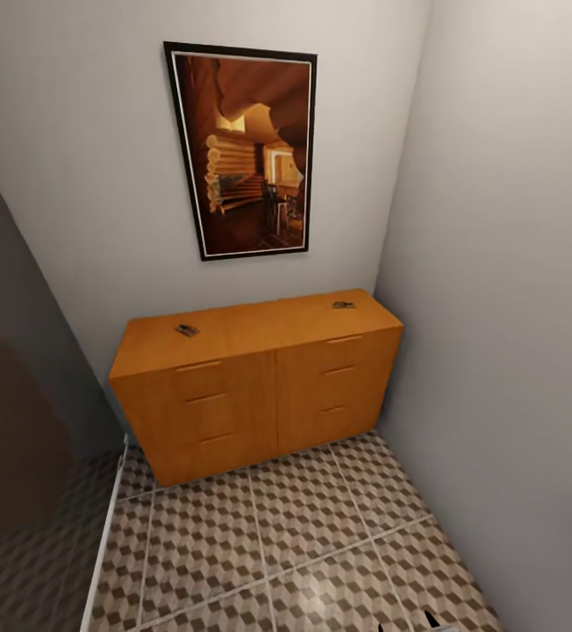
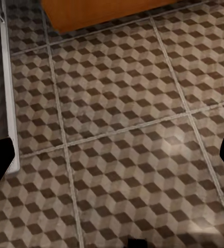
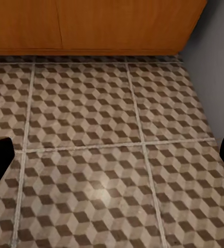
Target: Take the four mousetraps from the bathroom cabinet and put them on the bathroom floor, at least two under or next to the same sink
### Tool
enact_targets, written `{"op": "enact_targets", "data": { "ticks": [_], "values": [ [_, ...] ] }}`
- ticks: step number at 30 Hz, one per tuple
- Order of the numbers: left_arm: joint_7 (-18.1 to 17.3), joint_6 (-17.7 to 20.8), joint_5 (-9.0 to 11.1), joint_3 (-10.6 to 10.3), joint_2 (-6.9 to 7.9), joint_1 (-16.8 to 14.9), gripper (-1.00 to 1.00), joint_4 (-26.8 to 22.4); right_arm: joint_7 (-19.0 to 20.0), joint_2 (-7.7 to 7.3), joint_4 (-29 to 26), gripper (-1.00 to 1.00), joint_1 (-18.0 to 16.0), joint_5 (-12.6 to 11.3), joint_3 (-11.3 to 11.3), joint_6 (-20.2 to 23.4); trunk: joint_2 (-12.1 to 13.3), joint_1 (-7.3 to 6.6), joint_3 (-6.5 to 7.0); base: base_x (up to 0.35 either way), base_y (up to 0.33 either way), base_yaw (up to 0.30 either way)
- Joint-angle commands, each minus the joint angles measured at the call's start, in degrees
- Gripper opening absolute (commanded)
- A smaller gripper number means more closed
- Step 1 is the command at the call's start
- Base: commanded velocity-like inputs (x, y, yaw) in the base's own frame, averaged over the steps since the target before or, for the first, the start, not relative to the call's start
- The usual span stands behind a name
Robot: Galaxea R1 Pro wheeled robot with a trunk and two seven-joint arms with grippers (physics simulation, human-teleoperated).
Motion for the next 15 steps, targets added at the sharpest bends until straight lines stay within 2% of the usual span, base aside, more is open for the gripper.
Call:
{"op": "enact_targets", "data": {
  "ticks": [1,15],
  "values": [
    [0.25,-0.29,0.20,-0.50,-0.02,-0.08,1.00,0.17,-0.18,0.00,0.04,1.00,-0.05,-0.42,0.53,-0.15,-0.11,0.05,-0.04,0.169,0.134,-0.222],
    [0.25,-0.28,0.21,-0.50,-0.02,-0.05,1.00,0.17,-0.18,0.01,0.04,1.00,-0.05,-0.42,0.53,-0.13,-0.11,0.05,0.89,0.109,0.109,-0.221]
  ]
}}
